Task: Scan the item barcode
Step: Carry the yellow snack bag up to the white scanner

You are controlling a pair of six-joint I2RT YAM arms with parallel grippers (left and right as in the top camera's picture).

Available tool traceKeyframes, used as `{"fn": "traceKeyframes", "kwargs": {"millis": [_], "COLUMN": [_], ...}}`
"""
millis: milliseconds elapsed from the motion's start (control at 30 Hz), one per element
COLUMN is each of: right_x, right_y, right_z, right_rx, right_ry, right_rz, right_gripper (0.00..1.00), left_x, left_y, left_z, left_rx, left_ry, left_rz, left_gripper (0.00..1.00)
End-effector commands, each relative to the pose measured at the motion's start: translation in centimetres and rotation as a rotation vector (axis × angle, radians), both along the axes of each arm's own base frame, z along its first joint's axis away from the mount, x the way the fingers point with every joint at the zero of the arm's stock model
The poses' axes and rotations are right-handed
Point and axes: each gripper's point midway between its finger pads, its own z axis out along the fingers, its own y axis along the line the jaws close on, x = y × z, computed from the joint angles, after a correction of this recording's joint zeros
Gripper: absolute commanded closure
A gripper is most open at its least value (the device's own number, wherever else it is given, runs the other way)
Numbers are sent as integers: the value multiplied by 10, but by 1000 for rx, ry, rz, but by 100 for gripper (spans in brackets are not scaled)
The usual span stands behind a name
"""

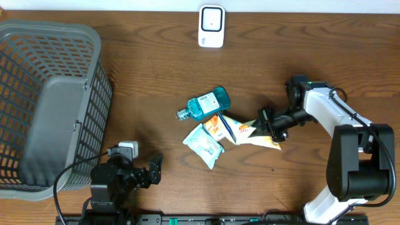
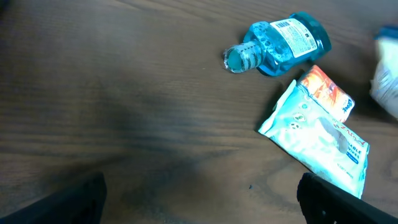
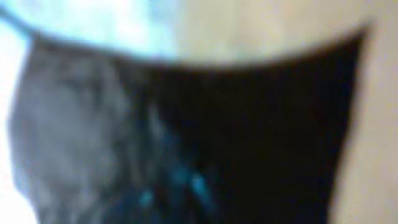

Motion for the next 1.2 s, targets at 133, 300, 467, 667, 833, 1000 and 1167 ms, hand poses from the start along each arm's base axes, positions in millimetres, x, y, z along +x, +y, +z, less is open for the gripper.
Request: {"fn": "traceKeyframes", "kwargs": {"millis": [133,300,467,667,833,1000,1167], "right_x": [-7,-7,-5,2,38,74,123], "right_y": [22,23,24,23,19,19,21], "right_z": [48,52,53,48,20,19,21], "right_rx": [291,310,330,380,249,200,95], "right_ry": [95,108,53,-305,-565,-691,-852], "right_rz": [-66,-76,-55,112,204,167,107], "right_gripper": [99,98,99,99,99,99,99], "left_x": [-2,-2,-2,-2,-2,-2,-2], "left_y": [2,2,2,2,2,2,2], "left_z": [-7,-7,-7,-7,-7,-7,-7], "left_rx": [1,1,1,1,1,1,1], "left_ry": [24,24,24,24,24,24,24], "left_rz": [10,10,10,10,10,10,10], "left_gripper": [2,2,2,2,3,2,2]}}
